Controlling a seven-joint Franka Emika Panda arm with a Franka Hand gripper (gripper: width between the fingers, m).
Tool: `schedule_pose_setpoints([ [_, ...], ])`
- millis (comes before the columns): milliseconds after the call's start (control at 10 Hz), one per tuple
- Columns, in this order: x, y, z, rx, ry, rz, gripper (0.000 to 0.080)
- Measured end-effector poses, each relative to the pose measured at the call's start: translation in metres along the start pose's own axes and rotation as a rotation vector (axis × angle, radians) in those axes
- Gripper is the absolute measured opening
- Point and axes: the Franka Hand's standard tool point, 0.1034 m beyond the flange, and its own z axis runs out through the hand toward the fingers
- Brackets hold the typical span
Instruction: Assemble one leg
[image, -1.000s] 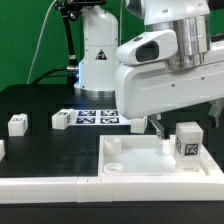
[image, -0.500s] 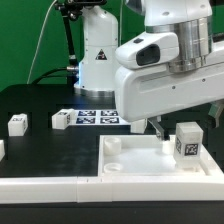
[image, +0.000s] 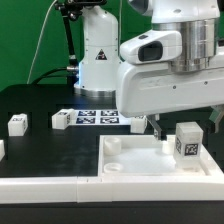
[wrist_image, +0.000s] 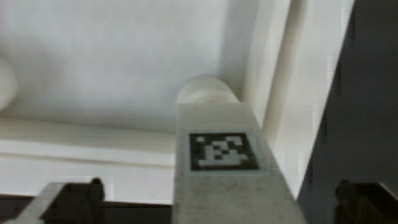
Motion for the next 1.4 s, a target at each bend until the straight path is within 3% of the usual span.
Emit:
schedule_pose_setpoints([
  [100, -0.0004, -0.0001, 0.0010, 0.000, -0.002, -0.007, 0.0648],
  [300, -0.0008, -0.0001, 0.0017, 0.000, -0.002, -0.007, 0.0417],
  [400, -0.0009, -0.0001, 0.0018, 0.000, -0.003, -0.006, 0.0417],
  [500, -0.0010, -0.0001, 0.0018, 0.000, -0.003, -0.006, 0.0291],
  [900, -0.0011, -0.0002, 0.0019, 0.002, -0.003, 0.016, 0.0291],
  [1100, -0.0029, -0.0057, 0.0028, 0.014, 0.032, 0.257, 0.0291],
  [1400, -0.0045, -0.0075, 0.0034, -0.002, 0.057, 0.656, 0.0294],
])
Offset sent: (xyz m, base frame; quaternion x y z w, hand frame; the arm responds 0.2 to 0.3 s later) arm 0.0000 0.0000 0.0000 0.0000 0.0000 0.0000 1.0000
